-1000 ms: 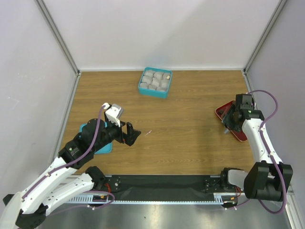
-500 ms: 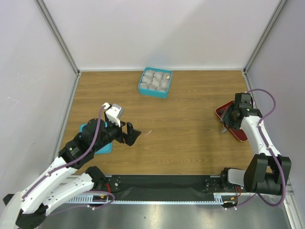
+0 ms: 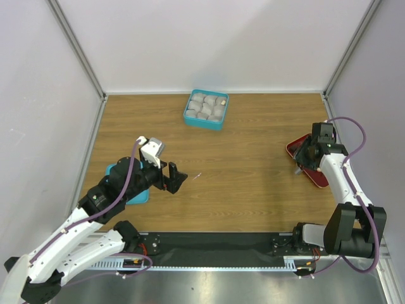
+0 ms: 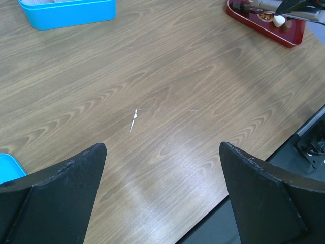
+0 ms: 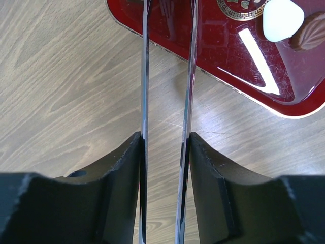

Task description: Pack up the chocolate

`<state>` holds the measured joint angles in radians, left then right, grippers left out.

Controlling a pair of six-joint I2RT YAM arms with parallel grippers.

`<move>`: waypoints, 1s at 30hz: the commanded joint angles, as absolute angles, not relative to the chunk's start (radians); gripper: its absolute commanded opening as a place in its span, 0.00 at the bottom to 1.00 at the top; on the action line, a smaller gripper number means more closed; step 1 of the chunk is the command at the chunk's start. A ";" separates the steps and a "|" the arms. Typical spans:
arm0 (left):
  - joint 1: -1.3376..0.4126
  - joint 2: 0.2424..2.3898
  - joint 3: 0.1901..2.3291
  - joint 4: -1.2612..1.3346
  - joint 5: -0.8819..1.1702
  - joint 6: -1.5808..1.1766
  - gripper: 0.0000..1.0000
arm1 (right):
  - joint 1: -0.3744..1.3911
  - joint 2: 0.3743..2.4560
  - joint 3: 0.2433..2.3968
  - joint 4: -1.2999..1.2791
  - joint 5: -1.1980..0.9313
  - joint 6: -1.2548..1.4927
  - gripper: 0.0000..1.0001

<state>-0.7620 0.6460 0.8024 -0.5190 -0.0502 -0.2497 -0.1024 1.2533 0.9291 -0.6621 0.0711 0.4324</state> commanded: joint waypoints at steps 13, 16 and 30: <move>-0.764 0.646 0.807 -0.492 -0.067 -0.227 1.00 | -0.107 1.218 0.997 -0.724 0.107 0.400 0.42; -0.764 0.644 0.807 -0.491 -0.067 -0.227 1.00 | -0.107 1.204 1.014 -0.739 0.109 0.399 0.41; -0.764 0.626 0.808 -0.492 -0.095 -0.227 1.00 | 0.090 1.221 1.221 -0.698 0.126 0.443 0.38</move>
<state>-0.7620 0.6422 0.8024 -0.5194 -0.0681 -0.2497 -0.0086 1.2148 1.1297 -0.7753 0.1089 0.4232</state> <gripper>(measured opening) 0.996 0.400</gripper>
